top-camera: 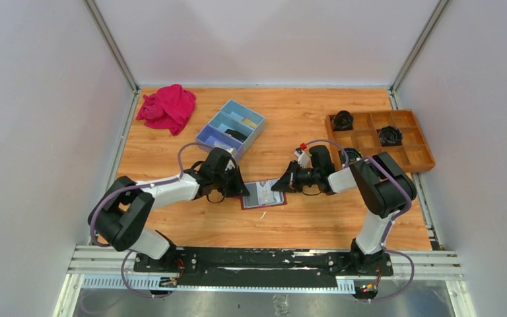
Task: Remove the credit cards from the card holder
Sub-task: Remove the credit card from the card holder.
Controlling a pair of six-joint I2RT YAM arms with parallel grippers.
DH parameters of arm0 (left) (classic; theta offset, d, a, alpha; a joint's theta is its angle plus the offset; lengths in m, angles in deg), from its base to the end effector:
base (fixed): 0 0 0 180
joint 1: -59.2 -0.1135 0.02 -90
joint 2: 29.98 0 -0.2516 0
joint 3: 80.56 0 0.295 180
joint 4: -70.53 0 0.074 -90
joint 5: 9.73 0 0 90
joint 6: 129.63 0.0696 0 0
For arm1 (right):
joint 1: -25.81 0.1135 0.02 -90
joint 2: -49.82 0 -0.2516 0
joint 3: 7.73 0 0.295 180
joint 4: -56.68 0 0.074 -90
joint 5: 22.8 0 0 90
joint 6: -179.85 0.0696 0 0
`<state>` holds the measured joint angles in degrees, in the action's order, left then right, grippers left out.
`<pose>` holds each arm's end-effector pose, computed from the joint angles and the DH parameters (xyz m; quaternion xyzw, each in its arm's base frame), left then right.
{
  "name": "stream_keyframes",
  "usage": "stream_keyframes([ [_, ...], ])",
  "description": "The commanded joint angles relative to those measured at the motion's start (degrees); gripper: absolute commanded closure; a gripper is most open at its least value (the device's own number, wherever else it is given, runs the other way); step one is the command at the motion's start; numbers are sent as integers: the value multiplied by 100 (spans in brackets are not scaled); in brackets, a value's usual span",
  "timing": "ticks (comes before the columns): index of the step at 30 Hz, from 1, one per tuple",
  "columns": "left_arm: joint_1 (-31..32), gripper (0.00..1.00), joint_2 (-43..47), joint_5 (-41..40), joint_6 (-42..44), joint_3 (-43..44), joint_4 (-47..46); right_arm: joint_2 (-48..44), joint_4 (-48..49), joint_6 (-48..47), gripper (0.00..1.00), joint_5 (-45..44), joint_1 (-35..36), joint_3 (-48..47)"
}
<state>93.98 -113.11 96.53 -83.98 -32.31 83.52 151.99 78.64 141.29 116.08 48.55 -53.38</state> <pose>0.2569 -0.2022 0.0902 -0.0264 0.9248 -0.3284 0.1902 0.2881 0.1776 0.0454 0.0133 0.8285 0.5475 0.1169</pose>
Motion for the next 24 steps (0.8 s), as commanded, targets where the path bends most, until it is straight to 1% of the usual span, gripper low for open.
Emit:
stream_keyframes([
  [1,125,87,-298,122,-55,119,-99,91,120,24,100,112,-79,-46],
  [4,130,87,-463,89,2,169,-100,99,168,37,99,140,-78,-30],
  [5,127,87,-540,89,12,180,-102,105,212,60,95,159,-76,-22],
  [7,127,87,-690,114,38,198,-99,106,255,80,83,173,-77,-6],
  [9,132,88,-786,111,56,198,-102,129,307,94,74,189,-77,7],
  [11,126,88,-832,99,67,183,-99,157,369,115,71,212,-69,15],
  [19,125,89,-857,49,74,146,-99,275,659,259,69,288,-32,73],
  [24,128,89,-896,35,92,155,-99,358,779,294,71,354,40,84],
])
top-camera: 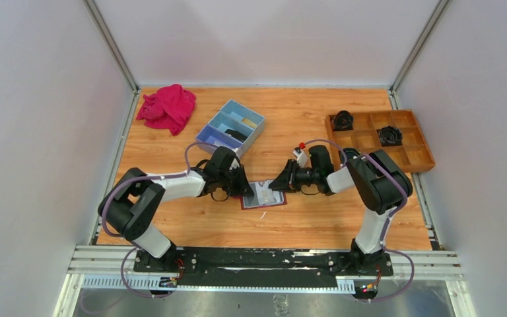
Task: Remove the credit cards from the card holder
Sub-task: Remove the credit card from the card holder.
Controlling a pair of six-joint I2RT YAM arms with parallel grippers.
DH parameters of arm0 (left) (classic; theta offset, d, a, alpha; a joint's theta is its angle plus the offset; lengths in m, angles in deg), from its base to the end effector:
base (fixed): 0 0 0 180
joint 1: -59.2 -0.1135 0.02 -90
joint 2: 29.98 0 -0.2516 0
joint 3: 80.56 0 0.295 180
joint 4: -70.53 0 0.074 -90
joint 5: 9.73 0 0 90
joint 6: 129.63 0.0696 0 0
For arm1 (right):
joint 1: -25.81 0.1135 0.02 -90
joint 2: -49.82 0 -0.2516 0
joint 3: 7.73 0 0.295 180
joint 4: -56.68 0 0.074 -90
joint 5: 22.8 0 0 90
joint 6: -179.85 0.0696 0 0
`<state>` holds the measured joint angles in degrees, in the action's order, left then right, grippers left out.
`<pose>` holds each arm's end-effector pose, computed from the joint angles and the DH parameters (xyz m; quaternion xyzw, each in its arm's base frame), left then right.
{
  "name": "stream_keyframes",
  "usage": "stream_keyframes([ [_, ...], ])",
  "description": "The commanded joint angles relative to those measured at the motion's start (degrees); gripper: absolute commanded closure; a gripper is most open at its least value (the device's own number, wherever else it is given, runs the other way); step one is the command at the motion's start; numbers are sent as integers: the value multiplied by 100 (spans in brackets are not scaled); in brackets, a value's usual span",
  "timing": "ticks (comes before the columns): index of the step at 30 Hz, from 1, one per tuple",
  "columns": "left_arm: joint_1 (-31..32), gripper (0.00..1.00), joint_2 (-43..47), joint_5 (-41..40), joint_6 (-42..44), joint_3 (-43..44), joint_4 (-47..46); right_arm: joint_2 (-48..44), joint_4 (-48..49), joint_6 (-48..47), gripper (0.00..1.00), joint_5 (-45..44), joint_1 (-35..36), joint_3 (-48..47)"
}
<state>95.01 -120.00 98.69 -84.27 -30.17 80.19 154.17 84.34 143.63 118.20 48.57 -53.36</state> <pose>0.2617 -0.2160 0.0708 -0.0157 0.9270 -0.3363 0.1652 0.2893 0.1800 0.0444 0.0060 0.8138 0.5693 0.1165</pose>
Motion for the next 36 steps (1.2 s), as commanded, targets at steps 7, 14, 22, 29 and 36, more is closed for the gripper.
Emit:
stream_keyframes([
  [7,23,89,-292,-189,131,-60,233,163,270,38,79,156,96,142],
  [14,23,90,-445,-183,157,-43,233,125,-181,-311,72,3,170,114],
  [22,24,90,-481,-203,174,-82,233,-80,-1604,-1263,65,-751,277,-145],
  [29,23,90,-528,-198,184,-77,233,137,-1240,-1109,69,-430,290,-132],
  [36,27,90,-493,-235,147,-144,81,64,-1127,-1151,91,-265,289,-100],
])
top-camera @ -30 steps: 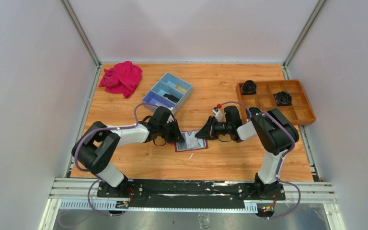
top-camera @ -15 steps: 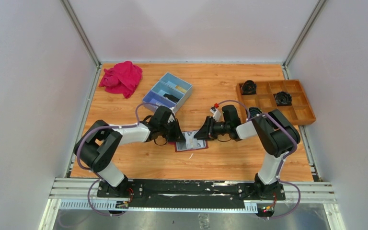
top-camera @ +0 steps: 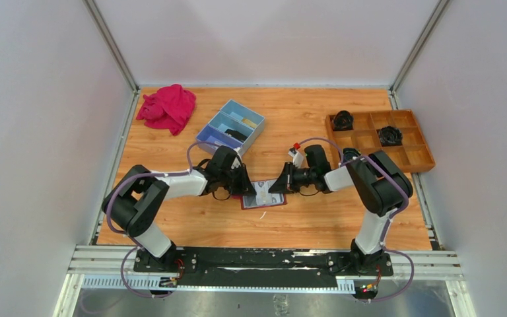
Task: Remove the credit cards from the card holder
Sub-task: Remove the credit card from the card holder.
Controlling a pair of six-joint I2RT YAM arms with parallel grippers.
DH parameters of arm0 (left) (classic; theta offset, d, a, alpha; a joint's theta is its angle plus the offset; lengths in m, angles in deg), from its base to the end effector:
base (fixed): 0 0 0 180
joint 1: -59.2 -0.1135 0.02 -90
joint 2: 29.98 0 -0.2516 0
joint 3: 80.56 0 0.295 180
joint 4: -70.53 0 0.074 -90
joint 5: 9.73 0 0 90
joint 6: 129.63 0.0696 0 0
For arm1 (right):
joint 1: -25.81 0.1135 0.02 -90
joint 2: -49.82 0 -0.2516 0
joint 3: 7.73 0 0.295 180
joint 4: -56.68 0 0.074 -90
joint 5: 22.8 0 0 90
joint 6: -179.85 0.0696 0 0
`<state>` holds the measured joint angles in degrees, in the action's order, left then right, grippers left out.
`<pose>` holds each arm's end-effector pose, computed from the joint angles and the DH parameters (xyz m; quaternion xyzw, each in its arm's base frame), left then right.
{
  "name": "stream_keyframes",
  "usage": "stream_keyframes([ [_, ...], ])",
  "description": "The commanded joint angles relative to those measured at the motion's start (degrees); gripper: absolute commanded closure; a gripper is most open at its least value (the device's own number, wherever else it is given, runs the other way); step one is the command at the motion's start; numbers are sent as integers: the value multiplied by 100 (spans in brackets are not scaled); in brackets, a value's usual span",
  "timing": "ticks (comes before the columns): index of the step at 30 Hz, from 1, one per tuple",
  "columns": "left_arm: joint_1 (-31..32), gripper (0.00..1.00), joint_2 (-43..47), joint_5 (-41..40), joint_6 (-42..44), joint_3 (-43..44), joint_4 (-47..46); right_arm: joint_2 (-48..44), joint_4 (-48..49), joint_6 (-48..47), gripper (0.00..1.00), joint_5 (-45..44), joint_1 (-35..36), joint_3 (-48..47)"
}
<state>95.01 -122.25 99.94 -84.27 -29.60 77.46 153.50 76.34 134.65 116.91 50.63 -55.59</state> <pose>0.2657 -0.2206 0.0661 -0.0102 0.9226 -0.3486 0.1651 0.2875 0.1915 0.0437 -0.0471 0.8298 0.5422 0.1234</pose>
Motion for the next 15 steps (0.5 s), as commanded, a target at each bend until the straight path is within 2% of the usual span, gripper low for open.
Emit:
stream_keyframes([
  [1,23,90,-258,-359,140,-211,333,119,-335,-253,93,-135,82,117],
  [3,24,90,-243,-358,148,-213,330,75,-330,-213,99,-116,80,113],
  [7,23,90,-186,-346,158,-213,337,-138,-499,-266,100,-175,41,115],
  [11,22,90,58,-339,77,-292,339,-665,-1572,-889,100,-661,-133,53],
  [15,27,90,518,-351,21,-407,348,-1114,-2080,-1093,100,-847,-221,28],
])
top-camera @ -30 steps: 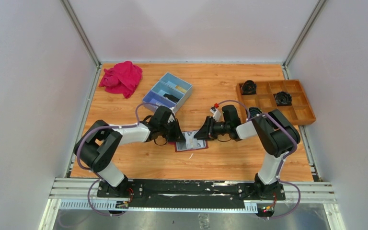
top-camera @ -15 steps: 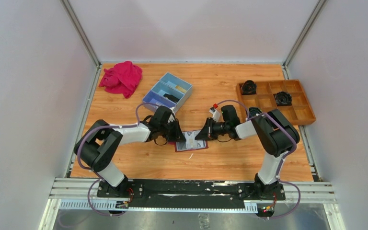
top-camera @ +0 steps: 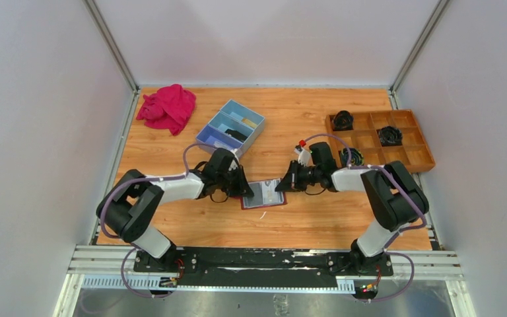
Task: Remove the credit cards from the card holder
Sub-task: Remove the credit card from the card holder.
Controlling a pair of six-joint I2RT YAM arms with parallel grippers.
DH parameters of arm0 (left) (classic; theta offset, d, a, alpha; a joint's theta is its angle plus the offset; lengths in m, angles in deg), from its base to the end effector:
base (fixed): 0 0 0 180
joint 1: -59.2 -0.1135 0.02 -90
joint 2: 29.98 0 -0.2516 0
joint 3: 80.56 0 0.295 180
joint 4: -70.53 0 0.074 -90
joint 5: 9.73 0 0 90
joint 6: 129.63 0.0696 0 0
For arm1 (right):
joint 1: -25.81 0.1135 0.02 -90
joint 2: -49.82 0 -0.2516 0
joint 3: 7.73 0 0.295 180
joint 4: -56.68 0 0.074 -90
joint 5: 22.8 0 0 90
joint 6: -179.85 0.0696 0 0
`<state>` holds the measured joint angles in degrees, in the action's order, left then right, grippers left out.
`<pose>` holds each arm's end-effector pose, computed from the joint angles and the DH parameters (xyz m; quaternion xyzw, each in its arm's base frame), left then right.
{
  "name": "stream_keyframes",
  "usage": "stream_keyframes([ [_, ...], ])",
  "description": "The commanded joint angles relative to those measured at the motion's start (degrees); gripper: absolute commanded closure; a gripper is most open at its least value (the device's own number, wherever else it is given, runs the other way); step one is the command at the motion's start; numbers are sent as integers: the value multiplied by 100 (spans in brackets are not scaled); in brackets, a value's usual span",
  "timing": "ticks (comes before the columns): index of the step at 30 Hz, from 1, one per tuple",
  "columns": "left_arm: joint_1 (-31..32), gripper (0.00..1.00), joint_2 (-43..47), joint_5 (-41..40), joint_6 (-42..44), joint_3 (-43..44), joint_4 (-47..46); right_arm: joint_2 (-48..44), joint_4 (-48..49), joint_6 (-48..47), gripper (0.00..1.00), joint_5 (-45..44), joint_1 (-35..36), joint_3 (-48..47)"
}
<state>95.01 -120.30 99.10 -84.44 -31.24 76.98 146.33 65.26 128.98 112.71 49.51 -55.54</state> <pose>0.2615 -0.2164 0.0685 -0.0130 0.9211 -0.3478 0.1743 0.2887 0.1810 0.0627 -0.0494 0.8505 0.5020 0.1490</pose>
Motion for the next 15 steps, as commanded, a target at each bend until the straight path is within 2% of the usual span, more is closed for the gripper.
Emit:
stream_keyframes([
  [1,26,89,445,-252,23,-254,396,-487,-1025,-525,100,-434,-104,22],
  [3,24,88,681,-230,7,-227,485,-648,-1097,-512,100,-461,-108,2],
  [9,23,88,1436,-613,373,305,1578,-954,-1331,-508,100,-499,-107,-92],
  [15,23,87,1582,-565,552,675,1961,-1222,-1513,-453,100,-542,-101,-160],
])
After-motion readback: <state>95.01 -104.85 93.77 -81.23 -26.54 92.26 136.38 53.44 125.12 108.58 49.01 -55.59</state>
